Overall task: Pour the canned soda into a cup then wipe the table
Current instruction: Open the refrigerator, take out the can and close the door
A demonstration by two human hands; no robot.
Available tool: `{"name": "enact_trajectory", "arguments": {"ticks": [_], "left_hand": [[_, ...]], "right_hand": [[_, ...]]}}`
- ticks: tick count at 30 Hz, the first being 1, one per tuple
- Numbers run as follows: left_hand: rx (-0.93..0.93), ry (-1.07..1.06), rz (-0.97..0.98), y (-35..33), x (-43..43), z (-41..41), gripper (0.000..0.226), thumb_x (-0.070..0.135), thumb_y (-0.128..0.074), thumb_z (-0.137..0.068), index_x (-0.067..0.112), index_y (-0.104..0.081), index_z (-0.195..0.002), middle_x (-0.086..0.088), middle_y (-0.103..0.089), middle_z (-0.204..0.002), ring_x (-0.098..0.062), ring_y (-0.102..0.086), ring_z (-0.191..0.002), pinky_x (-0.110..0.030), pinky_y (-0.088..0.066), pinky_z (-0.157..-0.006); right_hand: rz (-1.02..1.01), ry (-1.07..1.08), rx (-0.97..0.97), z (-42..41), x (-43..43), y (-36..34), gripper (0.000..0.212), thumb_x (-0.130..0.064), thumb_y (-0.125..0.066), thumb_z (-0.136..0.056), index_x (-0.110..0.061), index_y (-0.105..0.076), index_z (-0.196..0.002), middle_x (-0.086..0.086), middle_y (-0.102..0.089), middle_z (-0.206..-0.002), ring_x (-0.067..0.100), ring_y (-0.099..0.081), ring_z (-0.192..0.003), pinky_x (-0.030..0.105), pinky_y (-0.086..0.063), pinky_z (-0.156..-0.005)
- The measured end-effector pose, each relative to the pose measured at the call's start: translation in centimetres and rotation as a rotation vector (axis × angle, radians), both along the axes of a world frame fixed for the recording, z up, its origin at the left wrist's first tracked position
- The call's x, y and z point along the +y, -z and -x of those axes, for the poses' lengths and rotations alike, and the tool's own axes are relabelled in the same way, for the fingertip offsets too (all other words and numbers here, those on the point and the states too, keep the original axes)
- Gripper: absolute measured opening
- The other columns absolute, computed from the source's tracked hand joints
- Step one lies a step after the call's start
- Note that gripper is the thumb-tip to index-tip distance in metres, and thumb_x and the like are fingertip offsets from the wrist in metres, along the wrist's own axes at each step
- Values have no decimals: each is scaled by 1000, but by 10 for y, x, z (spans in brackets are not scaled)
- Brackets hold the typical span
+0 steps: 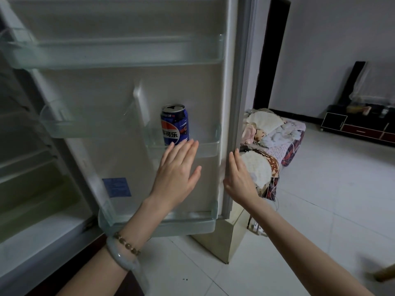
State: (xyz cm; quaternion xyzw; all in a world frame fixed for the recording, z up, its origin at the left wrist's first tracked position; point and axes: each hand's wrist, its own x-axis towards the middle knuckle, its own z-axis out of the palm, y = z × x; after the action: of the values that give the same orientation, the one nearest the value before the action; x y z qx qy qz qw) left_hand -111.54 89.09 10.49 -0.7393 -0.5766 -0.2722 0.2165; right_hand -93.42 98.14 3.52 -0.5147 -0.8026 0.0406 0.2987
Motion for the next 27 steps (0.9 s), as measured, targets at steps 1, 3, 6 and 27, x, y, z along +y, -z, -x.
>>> {"name": "enact_trajectory", "arguments": {"ticks": [1,3,6,27], "left_hand": [[5,-6,9,0,3,0,58,36,-36,-92,7,-37,-142,-9,-44,-145,-22,-35,-137,-36,-12,-117],[12,-20,22,-1,10,-1,58,36,-36,-92,7,-35,-143,-9,-42,-146,-22,-34,-138,-35,-10,-117],[28,-35,39,2,18,-2,60,35,-36,-92,7,-31,-145,-9,-37,-149,-21,-29,-140,-36,-7,-118],[-368,-27,-195,-47,31,20,43,26,-55,-88,5,-55,-125,-12,-55,-130,-23,-45,-124,-32,-30,-108]], "right_hand": [[4,0,-12,0,4,0,79,1,-49,-80,1,-9,-148,21,-1,-157,31,-5,-145,36,-19,-116],[3,-2,-37,0,12,-1,78,0,-48,-81,1,-9,-148,20,1,-157,30,-3,-146,36,-18,-117],[2,-4,-78,-1,21,-4,76,-2,-48,-83,1,-8,-148,19,2,-157,27,-2,-146,32,-13,-117],[5,-141,408,-19,27,-112,53,4,-42,-85,-10,-45,-135,6,-49,-138,18,-43,-128,34,-35,-108]]}}
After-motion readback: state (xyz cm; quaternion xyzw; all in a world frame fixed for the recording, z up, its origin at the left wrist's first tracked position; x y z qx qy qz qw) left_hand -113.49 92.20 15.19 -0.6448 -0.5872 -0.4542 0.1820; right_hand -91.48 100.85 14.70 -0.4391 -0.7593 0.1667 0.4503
